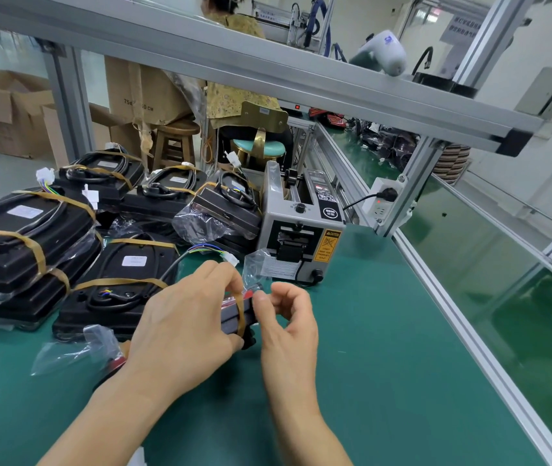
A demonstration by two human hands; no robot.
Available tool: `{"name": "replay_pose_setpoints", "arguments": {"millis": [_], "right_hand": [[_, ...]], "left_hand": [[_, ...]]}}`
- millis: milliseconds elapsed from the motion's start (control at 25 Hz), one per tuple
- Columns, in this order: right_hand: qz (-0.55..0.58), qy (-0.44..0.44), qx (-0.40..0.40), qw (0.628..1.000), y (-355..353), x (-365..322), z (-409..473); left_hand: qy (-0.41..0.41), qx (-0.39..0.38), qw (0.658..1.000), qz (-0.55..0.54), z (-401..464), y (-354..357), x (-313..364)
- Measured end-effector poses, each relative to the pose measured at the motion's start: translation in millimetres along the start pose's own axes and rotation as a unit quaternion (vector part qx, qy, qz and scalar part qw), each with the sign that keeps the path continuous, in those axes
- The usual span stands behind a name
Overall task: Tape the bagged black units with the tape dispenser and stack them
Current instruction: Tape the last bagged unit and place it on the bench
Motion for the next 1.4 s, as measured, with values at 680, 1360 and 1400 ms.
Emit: {"name": "replay_pose_setpoints", "arguments": {"millis": [680, 1360, 1400], "right_hand": [[0.115, 0.15, -0.138, 0.972, 2.0, 11.3, 14.7], [-0.208, -0.14, -0.214, 0.944, -44.1, 11.6, -13.2], [-0.208, -0.185, -0.229, 0.933, -43.4, 1.2, -16.4]], "left_hand": [[0.035, -0.047, 0.998, 0.03, 0.9, -0.7, 5.2], [0.028, -0.038, 0.998, 0.046, 10.8, -6.2, -2.2], [0.029, -0.039, 0.999, -0.015, 8.5, -11.4, -5.3]]}}
Point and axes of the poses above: each hand's wrist, its own z-axis towards the middle knuckle, its own y-axis out of the palm, x = y × z, the point moved 3 cm from there along z, towards the middle knuckle, and after that the axes turned 2 degrees about y, right-handed, at the moved point
